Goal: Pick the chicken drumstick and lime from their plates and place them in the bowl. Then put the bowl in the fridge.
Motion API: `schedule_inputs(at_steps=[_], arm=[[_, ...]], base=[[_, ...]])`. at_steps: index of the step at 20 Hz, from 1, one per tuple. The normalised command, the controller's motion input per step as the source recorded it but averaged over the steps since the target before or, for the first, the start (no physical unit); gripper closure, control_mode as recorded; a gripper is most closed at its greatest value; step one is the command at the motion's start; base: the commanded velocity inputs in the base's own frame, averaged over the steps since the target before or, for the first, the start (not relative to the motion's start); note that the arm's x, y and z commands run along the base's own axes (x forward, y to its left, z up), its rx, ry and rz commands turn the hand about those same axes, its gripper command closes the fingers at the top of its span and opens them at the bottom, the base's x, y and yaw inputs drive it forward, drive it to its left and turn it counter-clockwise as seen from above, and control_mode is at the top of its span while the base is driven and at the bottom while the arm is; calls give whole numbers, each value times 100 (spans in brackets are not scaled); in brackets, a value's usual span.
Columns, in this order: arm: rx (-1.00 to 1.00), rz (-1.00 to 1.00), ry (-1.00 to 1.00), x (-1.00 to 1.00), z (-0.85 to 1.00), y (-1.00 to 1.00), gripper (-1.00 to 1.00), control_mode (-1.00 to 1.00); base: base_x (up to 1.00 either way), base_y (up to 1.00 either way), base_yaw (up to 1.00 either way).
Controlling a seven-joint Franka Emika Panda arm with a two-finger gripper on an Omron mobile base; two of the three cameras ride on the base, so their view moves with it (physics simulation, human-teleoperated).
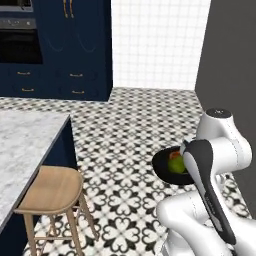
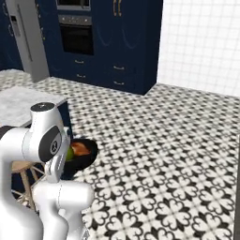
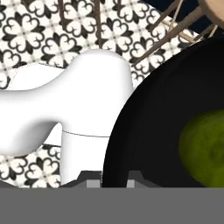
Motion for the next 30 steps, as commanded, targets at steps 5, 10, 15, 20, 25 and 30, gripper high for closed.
schedule_inputs(at_steps=[5,10,15,20,25,30], arm=[[0,0,0,0,0,0,100,100],[0,0,0,0,0,0,100,100],[0,0,0,0,0,0,100,100],[0,0,0,0,0,0,100,100],[0,0,0,0,0,0,100,100],[0,0,0,0,0,0,100,100]], base=[[100,0,-7],[100,12,-7],[100,38,-7],[100,43,5],[100,-4,18],[100,-3,28]])
